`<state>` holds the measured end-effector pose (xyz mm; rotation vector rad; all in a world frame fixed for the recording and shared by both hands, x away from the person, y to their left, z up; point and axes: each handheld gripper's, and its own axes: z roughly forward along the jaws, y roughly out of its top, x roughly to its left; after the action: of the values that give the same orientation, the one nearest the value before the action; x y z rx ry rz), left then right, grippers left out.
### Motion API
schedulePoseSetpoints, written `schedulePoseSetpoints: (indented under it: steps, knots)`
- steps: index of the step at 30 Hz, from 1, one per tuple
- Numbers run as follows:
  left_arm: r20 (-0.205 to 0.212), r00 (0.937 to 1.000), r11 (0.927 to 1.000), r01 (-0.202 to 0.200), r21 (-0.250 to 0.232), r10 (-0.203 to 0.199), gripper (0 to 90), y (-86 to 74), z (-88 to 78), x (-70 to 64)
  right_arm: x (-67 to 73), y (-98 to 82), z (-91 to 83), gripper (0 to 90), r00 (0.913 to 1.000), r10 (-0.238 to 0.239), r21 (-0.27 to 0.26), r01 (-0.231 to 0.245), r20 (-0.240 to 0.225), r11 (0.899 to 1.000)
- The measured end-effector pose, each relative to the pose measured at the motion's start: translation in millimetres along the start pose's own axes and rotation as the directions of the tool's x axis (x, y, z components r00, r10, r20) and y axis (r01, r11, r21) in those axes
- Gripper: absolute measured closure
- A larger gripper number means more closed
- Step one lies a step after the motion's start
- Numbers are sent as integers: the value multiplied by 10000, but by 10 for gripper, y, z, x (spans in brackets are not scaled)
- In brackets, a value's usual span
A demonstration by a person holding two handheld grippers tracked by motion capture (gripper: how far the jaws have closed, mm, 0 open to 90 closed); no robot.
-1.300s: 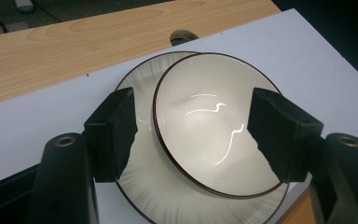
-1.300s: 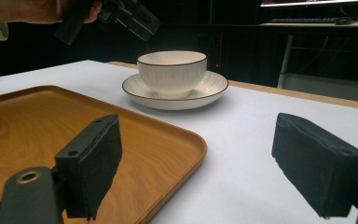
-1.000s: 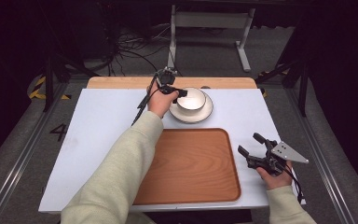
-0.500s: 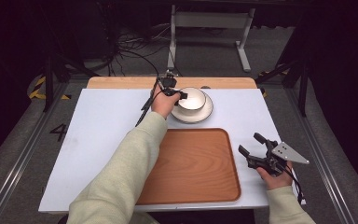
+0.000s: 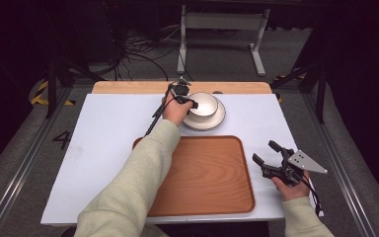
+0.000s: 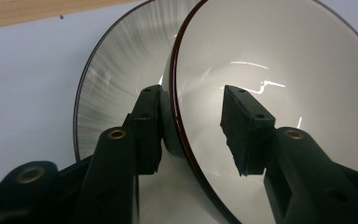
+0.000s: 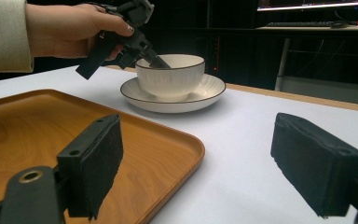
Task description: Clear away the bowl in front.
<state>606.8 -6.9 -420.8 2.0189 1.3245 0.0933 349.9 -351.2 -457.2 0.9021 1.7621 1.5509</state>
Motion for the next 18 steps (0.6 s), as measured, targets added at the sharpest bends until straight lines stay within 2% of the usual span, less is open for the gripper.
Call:
schedulePoseSetpoints:
  steps: [6,12,14,18]
  knots:
    - [-212,9996,9997,-179,171,182,666,6,31,-29,-4,-1,-1,172,10000,-18,6,18,17,10000]
    - [-422,9991,9999,-29,124,35,739,12,44,-58,-4,-1,-1,173,10000,13,8,-13,26,10000]
    - [-491,9987,9999,129,67,-126,760,10,43,-68,-4,-1,-1,174,10000,20,5,-20,28,10000]
    - [-418,9989,9998,199,-89,-203,804,15,37,-78,-5,-1,-3,175,10000,16,0,-16,33,10000]
